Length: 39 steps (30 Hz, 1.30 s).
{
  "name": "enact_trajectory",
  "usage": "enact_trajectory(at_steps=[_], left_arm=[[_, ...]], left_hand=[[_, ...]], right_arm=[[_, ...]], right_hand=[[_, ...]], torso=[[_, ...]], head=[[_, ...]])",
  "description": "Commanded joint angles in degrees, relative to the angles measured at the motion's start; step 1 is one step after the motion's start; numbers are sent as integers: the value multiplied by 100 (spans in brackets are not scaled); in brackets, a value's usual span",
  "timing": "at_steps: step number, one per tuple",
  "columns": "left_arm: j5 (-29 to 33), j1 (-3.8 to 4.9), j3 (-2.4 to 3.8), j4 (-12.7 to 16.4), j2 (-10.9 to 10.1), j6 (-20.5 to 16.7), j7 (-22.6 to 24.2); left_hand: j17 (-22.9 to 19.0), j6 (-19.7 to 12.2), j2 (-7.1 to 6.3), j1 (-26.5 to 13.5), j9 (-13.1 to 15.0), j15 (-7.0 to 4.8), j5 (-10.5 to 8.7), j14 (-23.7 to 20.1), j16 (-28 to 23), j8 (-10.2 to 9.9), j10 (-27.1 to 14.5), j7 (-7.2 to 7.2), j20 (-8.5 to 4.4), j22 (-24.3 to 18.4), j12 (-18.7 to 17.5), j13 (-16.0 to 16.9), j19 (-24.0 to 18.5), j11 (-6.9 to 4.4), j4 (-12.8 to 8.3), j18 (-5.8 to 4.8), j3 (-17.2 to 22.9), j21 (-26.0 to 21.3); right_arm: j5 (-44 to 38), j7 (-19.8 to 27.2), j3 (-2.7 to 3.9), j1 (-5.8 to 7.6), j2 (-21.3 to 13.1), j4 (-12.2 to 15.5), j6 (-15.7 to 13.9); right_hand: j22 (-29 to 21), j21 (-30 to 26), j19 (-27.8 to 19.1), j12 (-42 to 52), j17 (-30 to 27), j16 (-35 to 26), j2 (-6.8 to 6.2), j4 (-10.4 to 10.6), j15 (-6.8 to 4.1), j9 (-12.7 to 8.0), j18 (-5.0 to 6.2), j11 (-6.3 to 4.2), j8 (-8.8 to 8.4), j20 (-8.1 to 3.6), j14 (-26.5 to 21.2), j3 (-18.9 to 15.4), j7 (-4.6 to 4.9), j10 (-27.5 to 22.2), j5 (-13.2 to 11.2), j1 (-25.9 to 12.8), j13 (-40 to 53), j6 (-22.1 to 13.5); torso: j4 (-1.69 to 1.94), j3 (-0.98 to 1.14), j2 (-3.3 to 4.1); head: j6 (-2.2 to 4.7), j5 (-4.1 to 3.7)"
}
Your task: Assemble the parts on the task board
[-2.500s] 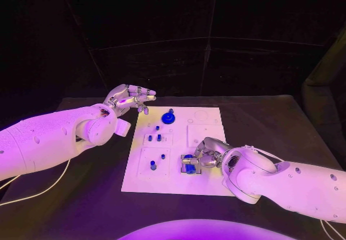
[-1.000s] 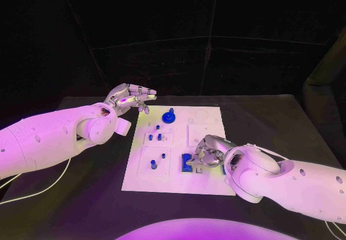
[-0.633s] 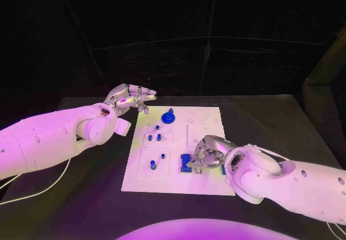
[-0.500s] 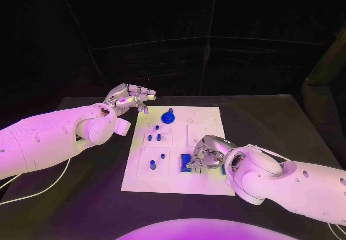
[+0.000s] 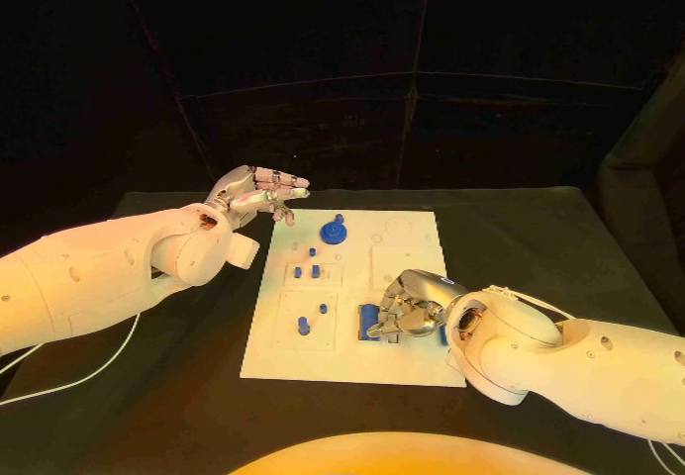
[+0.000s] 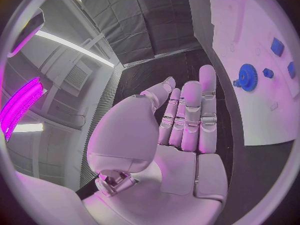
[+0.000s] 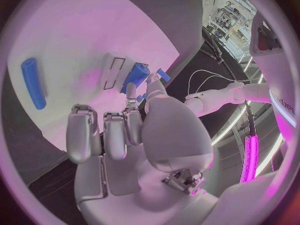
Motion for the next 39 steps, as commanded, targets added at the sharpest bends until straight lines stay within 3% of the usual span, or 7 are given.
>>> enact_trajectory(at_steps=[1, 14, 20, 26, 30, 36, 39], left_arm=[[19, 8, 5, 9, 0, 58, 20], [19, 9, 5, 20, -12, 63, 16], [19, 9, 5, 27, -28, 61, 13], [19, 9, 5, 32, -48, 59, 9], [19, 9, 4, 33, -56, 58, 8], [19, 8, 4, 43, -61, 51, 19], [19, 8, 4, 52, -68, 46, 29]], left_hand=[[-6, -30, -15, 7, -4, -7, 15, -44, -33, 34, -28, 17, -10, -7, 33, -7, -42, -9, -7, 77, 28, -22], [-6, -30, -15, 7, -4, -7, 15, -44, -33, 34, -28, 17, -10, -7, 33, -7, -42, -9, -7, 77, 28, -22], [-6, -30, -15, 7, -4, -7, 15, -44, -33, 34, -28, 17, -10, -7, 33, -7, -42, -9, -7, 77, 28, -22], [-6, -30, -15, 7, -4, -7, 15, -44, -33, 34, -28, 17, -10, -7, 33, -7, -42, -9, -7, 77, 28, -22], [-6, -30, -15, 7, -4, -7, 15, -44, -33, 34, -28, 17, -10, -7, 33, -7, -42, -9, -7, 77, 28, -22], [-6, -30, -15, 7, -4, -7, 15, -44, -33, 34, -28, 17, -10, -7, 33, -7, -42, -9, -7, 77, 28, -22], [-6, -30, -15, 7, -4, -7, 15, -44, -33, 34, -28, 17, -10, -7, 33, -7, -42, -9, -7, 77, 28, -22]], right_arm=[[-97, -115, 1, 5, 43, -31, 208], [-394, -488, 1, 5, 110, -93, -110], [-115, -216, 1, 5, -20, -32, -177], [317, 256, 1, 6, -312, 122, -175], [464, 375, 2, 9, -605, 257, -237], [318, 260, 4, 14, -1132, 360, -162], [21, 136, 3, 14, -1350, 449, -142]], right_hand=[[171, 41, 137, -22, 539, 30, 44, -48, -48, 12, -69, -30, 30, -45, 421, -5, -4, 19, 20, 3, 502, 50], [168, 37, 132, -34, 539, 25, 236, -114, -86, 51, -67, -76, 82, -79, 420, 11, -55, 28, 151, 60, 513, 138], [161, 30, 127, -68, 545, 25, 113, -3, -71, 54, -67, -47, 48, -77, 420, -207, -16, 16, 273, -195, 502, 40], [129, 6, 105, -251, 547, 20, 66, -14, 25, -54, -63, 77, -234, -5, 419, -341, 134, -91, 260, -177, 391, -352], [137, 9, 103, -338, 560, 24, 134, -62, 85, -136, -63, 142, -397, 54, 420, -361, 206, -140, 303, -75, 337, -470], [162, 24, 110, -368, 567, 25, 308, -172, 109, -232, -65, 160, -517, 89, 421, -307, 229, -148, 363, 118, 321, -385], [165, 25, 109, -391, 573, 26, 349, -189, 108, -292, -63, 153, -586, 93, 421, -330, 222, -148, 495, 123, 308, -280]], torso=[[8, 0, 3], [-6, 5, -3], [-1, 2, -3], [-13, 5, -4], [-18, 3, -7], [-7, -6, -10], [-16, 1, -2]], head=[[-10, 8], [-30, 23], [-19, 26], [-1, 18], [18, -23], [29, -148], [37, -209]])
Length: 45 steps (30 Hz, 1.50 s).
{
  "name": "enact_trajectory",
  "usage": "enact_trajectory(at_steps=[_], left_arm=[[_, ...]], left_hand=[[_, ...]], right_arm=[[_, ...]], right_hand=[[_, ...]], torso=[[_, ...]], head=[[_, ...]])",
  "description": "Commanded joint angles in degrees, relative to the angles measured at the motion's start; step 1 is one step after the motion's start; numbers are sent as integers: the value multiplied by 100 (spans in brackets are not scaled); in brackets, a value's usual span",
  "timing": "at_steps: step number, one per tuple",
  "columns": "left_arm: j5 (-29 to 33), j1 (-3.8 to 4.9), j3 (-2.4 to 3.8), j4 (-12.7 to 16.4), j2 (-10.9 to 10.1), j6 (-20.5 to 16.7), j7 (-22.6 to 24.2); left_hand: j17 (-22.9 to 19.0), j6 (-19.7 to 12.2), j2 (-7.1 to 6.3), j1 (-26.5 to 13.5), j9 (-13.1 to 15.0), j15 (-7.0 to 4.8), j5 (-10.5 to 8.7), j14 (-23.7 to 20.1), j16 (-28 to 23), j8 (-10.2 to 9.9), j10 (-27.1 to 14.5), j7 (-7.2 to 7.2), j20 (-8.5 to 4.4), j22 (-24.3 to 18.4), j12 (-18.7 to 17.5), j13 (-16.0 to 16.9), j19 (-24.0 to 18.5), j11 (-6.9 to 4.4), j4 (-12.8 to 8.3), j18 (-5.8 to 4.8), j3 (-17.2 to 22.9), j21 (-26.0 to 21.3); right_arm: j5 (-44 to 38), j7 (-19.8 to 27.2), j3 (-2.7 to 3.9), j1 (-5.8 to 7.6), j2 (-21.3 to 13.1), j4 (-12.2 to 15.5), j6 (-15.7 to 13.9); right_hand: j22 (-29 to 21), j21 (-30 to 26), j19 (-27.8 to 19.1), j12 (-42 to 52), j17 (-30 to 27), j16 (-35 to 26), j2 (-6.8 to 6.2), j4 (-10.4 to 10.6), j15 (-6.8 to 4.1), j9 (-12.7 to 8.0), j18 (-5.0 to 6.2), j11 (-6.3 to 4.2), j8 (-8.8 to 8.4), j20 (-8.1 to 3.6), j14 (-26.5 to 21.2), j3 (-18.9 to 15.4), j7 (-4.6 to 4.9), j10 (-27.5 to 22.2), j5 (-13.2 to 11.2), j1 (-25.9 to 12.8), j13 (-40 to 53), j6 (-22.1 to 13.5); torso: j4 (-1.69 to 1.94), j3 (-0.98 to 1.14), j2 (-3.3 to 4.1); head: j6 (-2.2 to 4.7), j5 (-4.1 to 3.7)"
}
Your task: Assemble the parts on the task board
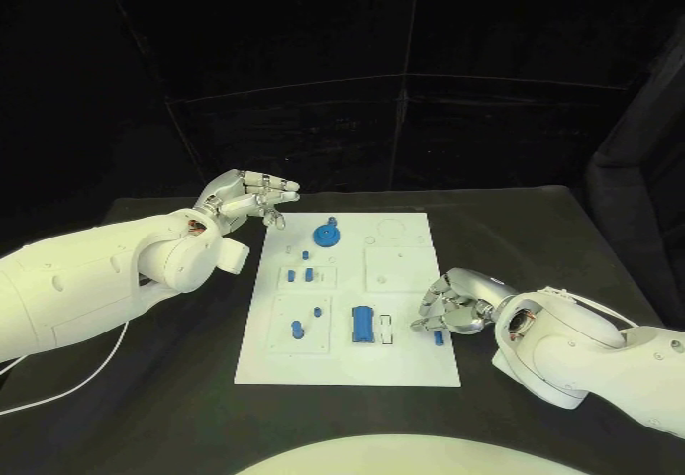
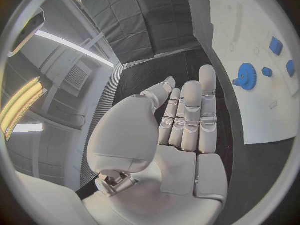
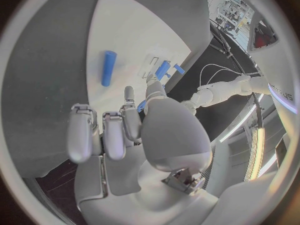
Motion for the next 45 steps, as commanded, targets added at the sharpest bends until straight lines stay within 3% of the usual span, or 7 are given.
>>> enact_trajectory(at_steps=[1, 3, 11, 19, 30, 38, 45], left_arm=[[18, 8, 5, 22, -8, 38, 43], [18, 8, 5, 24, -8, 37, 47], [18, 7, 4, 33, -9, 43, 58], [18, 6, 3, 33, -11, 52, 62], [18, 5, 2, 29, -19, 59, 58], [18, 3, 1, 26, -18, 68, 53], [18, 1, 1, 26, -18, 75, 52]], left_hand=[[-6, -30, -15, 7, -4, -7, 15, -44, -33, 34, -28, 17, -10, -8, 33, -8, -42, -9, -7, 77, 28, -22], [-6, -30, -15, 7, -4, -7, 15, -44, -33, 34, -28, 17, -10, -8, 33, -8, -42, -9, -7, 77, 28, -22], [-6, -30, -15, 7, -4, -7, 15, -44, -33, 34, -28, 17, -10, -8, 33, -8, -42, -9, -7, 77, 28, -22], [-6, -30, -15, 7, -4, -7, 15, -44, -33, 34, -28, 17, -10, -8, 33, -8, -42, -9, -7, 77, 28, -22], [-6, -30, -15, 7, -4, -7, 15, -44, -33, 34, -28, 17, -10, -8, 33, -8, -42, -9, -7, 77, 28, -22], [-6, -30, -15, 7, -4, -7, 15, -44, -33, 34, -28, 17, -10, -8, 33, -8, -42, -9, -7, 77, 28, -22], [-24, -33, -2, 16, -3, -8, 14, -48, -30, 44, -38, 18, -11, -17, 50, -9, -38, -8, -16, 77, 39, -32]], right_arm=[[-343, -86, 0, 7, -147, 116, -15], [-487, -204, 0, 6, -239, 146, -16], [-839, -582, -3, 2, -343, 92, 103], [-968, -804, -6, -4, -233, 14, 488], [-997, -879, -9, -11, -43, -106, 1064], [-1134, -900, -10, -13, 95, -169, 1189], [-1433, -953, -10, -64, 277, -238, 1259]], right_hand=[[168, 4, 109, -42, 573, 25, 39, -20, 30, -27, -64, 15, -39, 31, 432, -26, -18, -14, 56, 52, 259, 97], [168, 4, 108, -59, 574, 24, 35, -9, 21, -27, -64, 1, -37, 27, 431, -60, -37, -15, 44, 17, 248, 180], [159, -3, 105, -83, 573, 19, 12, 90, -12, 10, -61, -35, -61, -1, 430, -221, -81, -5, 230, -161, 238, 317], [136, -21, 93, -118, 542, -2, 3, 244, -18, 46, -56, -41, -107, -10, 424, -368, -90, -14, 132, -340, 222, 328], [171, -2, 105, -107, 563, 6, 29, 241, -27, 72, -64, -54, -115, -17, 428, -377, -105, -4, 36, -275, 234, 372], [191, 6, 109, -110, 587, 13, 102, 36, -40, 104, -68, -66, -166, -30, 433, -308, -111, -2, 128, 89, 243, 414], [211, 14, 114, -136, 612, 20, 264, -264, -57, 106, -71, -84, -245, -45, 436, -91, -125, -16, -66, 554, 239, 442]], torso=[[-9, 3, 6], [-11, 12, 7], [-17, 12, 1], [-10, 8, 1], [-17, 8, 7], [-6, 7, 6], [-2, 7, 2]], head=[[4, -63], [7, -94], [17, -125], [23, -125], [7, -123], [-2, -130], [-7, -126]])
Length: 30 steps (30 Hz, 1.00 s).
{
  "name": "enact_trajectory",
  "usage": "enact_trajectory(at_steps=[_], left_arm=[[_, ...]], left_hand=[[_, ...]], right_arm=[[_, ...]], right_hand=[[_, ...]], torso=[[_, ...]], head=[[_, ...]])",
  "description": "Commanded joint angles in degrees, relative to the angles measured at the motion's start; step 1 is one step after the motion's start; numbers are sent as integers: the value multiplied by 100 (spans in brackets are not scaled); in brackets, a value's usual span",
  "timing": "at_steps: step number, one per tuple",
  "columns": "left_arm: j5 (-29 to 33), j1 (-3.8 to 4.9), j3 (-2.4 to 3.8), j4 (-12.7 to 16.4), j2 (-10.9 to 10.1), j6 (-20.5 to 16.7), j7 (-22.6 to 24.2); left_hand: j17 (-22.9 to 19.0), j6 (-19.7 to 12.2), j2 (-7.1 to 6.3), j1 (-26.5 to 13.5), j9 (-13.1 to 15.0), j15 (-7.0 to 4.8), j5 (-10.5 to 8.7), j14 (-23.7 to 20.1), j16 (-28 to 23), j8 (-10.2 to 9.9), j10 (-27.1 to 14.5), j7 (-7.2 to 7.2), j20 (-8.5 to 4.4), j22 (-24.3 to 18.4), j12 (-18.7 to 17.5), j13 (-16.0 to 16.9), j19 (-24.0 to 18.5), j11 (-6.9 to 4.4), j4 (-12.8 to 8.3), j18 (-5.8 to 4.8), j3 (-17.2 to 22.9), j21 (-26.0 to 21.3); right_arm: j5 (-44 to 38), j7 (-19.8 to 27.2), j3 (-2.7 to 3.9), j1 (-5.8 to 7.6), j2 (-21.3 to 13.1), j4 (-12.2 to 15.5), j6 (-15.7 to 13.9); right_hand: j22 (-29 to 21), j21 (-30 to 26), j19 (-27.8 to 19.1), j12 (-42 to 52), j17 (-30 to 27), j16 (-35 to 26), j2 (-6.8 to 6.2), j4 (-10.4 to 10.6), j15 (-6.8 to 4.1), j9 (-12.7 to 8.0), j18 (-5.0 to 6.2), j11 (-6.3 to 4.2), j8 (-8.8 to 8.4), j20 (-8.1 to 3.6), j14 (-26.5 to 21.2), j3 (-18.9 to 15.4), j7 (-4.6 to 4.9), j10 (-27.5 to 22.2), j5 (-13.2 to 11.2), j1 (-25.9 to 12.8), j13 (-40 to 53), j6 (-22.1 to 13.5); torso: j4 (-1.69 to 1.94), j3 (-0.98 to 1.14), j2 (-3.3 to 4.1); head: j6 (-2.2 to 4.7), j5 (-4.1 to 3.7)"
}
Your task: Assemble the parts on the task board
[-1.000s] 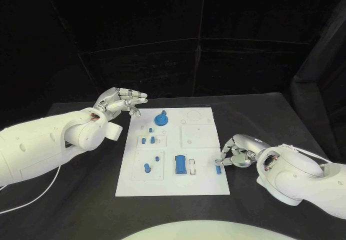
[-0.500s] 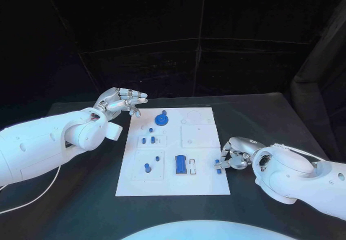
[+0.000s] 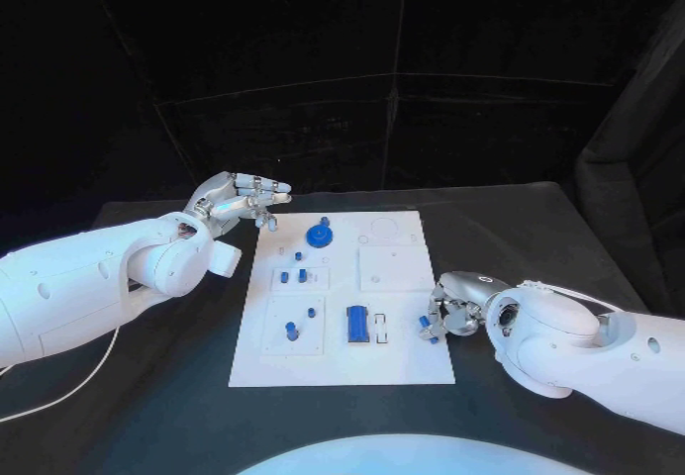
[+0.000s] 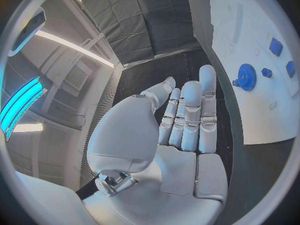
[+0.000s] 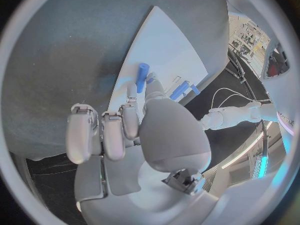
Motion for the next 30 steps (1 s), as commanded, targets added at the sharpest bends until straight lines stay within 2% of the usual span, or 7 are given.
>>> enact_trajectory(at_steps=[1, 3, 4, 10, 17, 23, 30], left_arm=[[18, 7, 4, 9, -1, 64, 46], [18, 6, 4, 9, -3, 64, 46], [18, 6, 4, 10, -4, 65, 45], [18, 6, 4, 14, -13, 66, 44], [18, 6, 3, 12, -17, 71, 37], [18, 6, 2, 10, -13, 79, 29], [18, 5, 1, 10, -12, 81, 23]], left_hand=[[-5, -33, -2, 16, -4, -8, 14, -48, -30, 21, -38, 18, -10, -5, 18, -9, -38, -8, 0, 77, 23, -32], [-5, -33, -2, 16, -4, -8, 14, -48, -30, 21, -38, 18, -10, -5, 18, -9, -38, -8, 0, 77, 23, -32], [-5, -33, -2, 16, -4, -8, 14, -48, -30, 21, -38, 18, -10, -5, 18, -9, -38, -8, 0, 77, 23, -32], [-5, -33, -2, 16, -4, -8, 14, -48, -30, 21, -38, 18, -10, -5, 18, -9, -38, -8, 0, 77, 23, -32], [-5, -33, -2, 16, -4, -8, 14, -48, -30, 21, -38, 18, -10, -5, 18, -9, -38, -8, 0, 77, 23, -32], [-5, -33, -2, 16, -4, -8, 14, -48, -30, 21, -38, 18, -10, -5, 18, -9, -38, -8, 0, 77, 23, -32], [-5, -33, -2, 16, -4, -8, 14, -48, -30, 21, -38, 18, -10, -5, 18, -9, -38, -8, 0, 77, 23, -32]], right_arm=[[-323, -109, -28, -67, 48, -34, 262], [-407, -133, -28, -84, 70, -43, 279], [-470, -154, -28, -94, 87, -52, 309], [-529, -211, -28, -111, 128, -70, 381], [276, -165, -27, -116, 100, -15, 28], [998, 67, -25, -115, 49, 96, -593], [1468, 355, -24, -113, 31, 212, -1243]], right_hand=[[214, 16, 115, -46, 611, 21, 178, -152, -71, -30, -72, -70, -71, -48, 426, 135, -11, -2, -22, 304, -27, 44], [214, 15, 114, -66, 613, 20, 232, -224, -75, -46, -72, -72, -113, -57, 426, 241, -7, -18, 37, 416, -35, 44], [222, 19, 117, -87, 617, 21, 233, -274, -71, -69, -74, -65, -167, -62, 426, 332, 5, -32, 279, 460, -43, 55], [228, 19, 117, -133, 618, 16, 174, -341, -60, -136, -75, -65, -319, -53, 425, 594, 19, -48, 836, 424, -61, 113], [241, 26, 124, -147, 632, 19, 116, -189, -61, -190, -76, -63, -480, -50, 429, 1033, 12, -35, 1546, 119, -59, 156], [237, 21, 122, -161, 636, 17, -57, -118, -58, -209, -76, -55, -572, -42, 430, 1453, 22, -30, 1664, -63, -60, 182], [244, 22, 125, -154, 656, 22, -408, -49, -51, -206, -75, -41, -671, -35, 435, 2185, 32, -9, 1732, -360, -44, 251]], torso=[[6, -5, -3], [5, -7, -4], [1, -7, -4], [2, -5, -2], [-1, -2, -7], [4, -4, -4], [-1, -5, 4]], head=[[-4, 1], [-5, 2], [-4, 10], [-4, 21], [10, 47], [16, 54], [17, 78]])
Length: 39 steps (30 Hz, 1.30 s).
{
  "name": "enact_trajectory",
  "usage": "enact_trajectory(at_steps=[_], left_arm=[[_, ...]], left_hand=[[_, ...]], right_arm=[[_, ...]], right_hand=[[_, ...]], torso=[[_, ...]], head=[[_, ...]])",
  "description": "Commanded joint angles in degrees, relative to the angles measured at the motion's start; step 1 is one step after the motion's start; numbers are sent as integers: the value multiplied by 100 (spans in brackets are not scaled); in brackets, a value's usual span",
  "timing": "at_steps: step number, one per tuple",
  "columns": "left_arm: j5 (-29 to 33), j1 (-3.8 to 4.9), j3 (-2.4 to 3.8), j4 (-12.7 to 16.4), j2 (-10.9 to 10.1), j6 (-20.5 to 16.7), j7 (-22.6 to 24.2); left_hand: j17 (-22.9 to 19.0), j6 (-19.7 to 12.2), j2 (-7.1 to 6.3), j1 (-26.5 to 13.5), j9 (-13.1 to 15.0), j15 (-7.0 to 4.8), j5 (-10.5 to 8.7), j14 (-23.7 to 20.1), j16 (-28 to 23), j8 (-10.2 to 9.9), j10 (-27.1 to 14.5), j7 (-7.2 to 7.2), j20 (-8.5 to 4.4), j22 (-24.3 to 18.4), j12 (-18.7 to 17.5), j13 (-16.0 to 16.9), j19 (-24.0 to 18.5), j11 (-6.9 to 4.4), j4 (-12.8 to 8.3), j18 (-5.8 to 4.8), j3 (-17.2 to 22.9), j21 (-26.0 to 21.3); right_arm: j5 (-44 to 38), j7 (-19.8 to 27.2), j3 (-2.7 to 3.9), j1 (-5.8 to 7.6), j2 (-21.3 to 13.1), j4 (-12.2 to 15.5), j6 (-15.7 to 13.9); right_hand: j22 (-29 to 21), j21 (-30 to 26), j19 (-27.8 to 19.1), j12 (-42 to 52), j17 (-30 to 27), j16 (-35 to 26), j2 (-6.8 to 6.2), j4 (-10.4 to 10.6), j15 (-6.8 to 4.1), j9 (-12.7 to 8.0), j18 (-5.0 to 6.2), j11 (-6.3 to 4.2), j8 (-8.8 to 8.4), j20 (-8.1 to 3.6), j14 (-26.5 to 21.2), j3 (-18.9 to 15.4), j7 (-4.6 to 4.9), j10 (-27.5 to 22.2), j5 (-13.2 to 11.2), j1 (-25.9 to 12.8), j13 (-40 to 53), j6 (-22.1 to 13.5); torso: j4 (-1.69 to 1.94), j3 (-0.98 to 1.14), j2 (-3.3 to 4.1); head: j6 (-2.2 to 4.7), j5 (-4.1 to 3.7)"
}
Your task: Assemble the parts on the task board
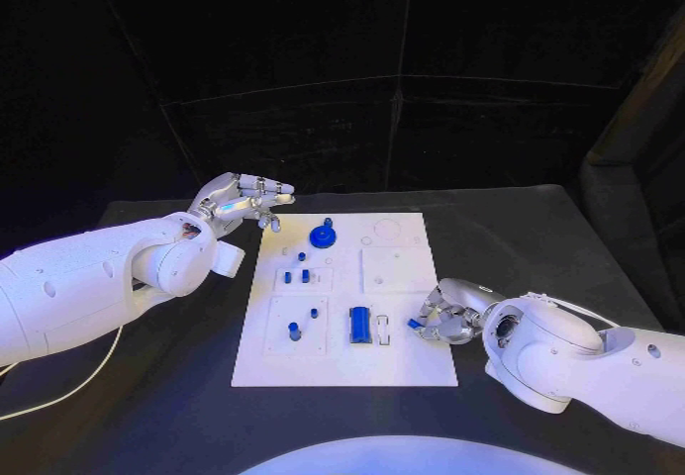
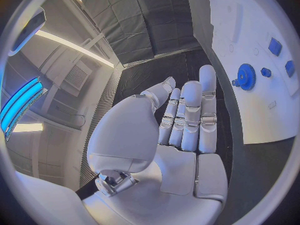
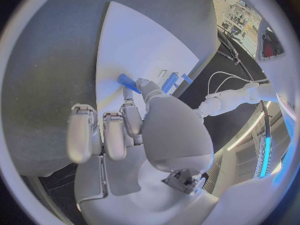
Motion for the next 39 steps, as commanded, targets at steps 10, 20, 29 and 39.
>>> enact_trajectory(at_steps=[10, 20, 29, 39], left_arm=[[18, 7, 3, 15, 3, 65, 18], [18, 7, 3, 23, 9, 72, 6], [18, 7, 3, 16, 17, 90, -5], [18, 8, 3, 8, 15, 145, -47]], left_hand=[[-6, -33, -2, 16, -3, -8, 14, -48, -30, 22, -38, 18, -10, -6, 18, -9, -38, -8, 0, 77, 23, -33], [-6, -33, -2, 16, -3, -8, 14, -48, -30, 22, -38, 18, -10, -6, 18, -9, -38, -8, 0, 77, 23, -33], [-6, -33, -2, 16, -3, -8, 14, -48, -30, 22, -38, 18, -10, -6, 18, -9, -38, -8, 0, 77, 23, -33], [-27, -37, 3, 11, -4, -7, 14, -55, -34, 25, -45, 19, -10, -11, 26, -10, -37, -7, 1, 77, 24, -37]], right_arm=[[915, 370, -3, -1, 150, 32, -737], [1006, 294, -3, -1, 400, -98, -736], [1028, 156, -2, -1, 632, -238, -453], [994, 49, -2, -1, 785, -320, -157]], right_hand=[[258, 30, 112, 43, 664, 23, -245, 25, 15, 46, -78, 7, -42, -14, 436, 384, -3, 46, -45, -213, 321, 107], [306, 58, 137, 199, 704, 42, -318, 260, -43, 142, -86, -71, 67, -56, 445, 422, -111, 159, 132, -673, 424, 371], [353, 86, 159, 221, 741, 59, -361, 225, -101, 225, -96, -143, 162, -103, 452, 419, -195, 207, 29, -702, 440, 511], [350, 83, 159, 230, 737, 56, -369, 223, -124, 270, -96, -168, 211, -126, 451, 409, -226, 224, -73, -738, 451, 564]], torso=[[-2, -5, 4], [-2, 1, 5], [-7, -2, 0], [-11, -1, -1]], head=[[-22, 12], [-41, 32], [-60, 60], [-68, 86]])
